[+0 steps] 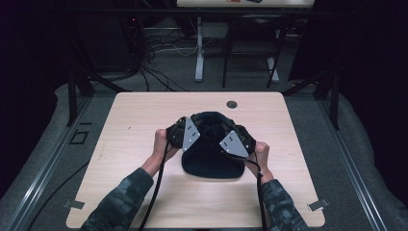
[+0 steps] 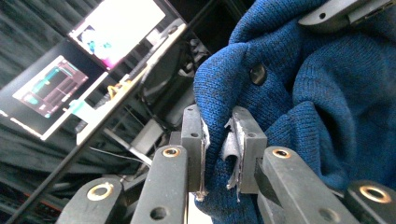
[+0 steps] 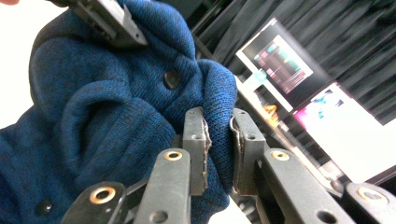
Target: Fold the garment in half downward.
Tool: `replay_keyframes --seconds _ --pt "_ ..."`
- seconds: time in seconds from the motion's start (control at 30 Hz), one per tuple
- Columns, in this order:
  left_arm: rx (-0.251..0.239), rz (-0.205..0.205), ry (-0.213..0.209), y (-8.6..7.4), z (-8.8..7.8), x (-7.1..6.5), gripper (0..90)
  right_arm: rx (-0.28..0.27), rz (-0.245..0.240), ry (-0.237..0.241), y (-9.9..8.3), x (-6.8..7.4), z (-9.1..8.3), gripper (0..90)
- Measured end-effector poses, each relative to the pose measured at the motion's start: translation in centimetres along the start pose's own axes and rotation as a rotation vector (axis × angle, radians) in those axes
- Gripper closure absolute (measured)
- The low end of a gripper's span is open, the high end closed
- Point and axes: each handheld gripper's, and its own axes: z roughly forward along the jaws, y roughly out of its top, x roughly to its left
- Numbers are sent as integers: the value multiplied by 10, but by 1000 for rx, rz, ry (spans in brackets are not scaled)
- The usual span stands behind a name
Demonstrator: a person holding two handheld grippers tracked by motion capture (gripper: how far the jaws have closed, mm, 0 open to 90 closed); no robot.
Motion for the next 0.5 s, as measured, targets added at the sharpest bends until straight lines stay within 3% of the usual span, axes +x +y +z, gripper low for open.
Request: replay_keyframes --seconds 0.13,0.37,0.5 --pt "8 -5 -7 -8 -5 -13 779 22 17 44 -8 8 -6 785" --pt "3 16 -3 -11 -18 -25 778 24 -7 88 -11 19 -23 783" --pt "22 -10 -44 -13 -24 -29 775 32 8 126 -12 22 -30 781"
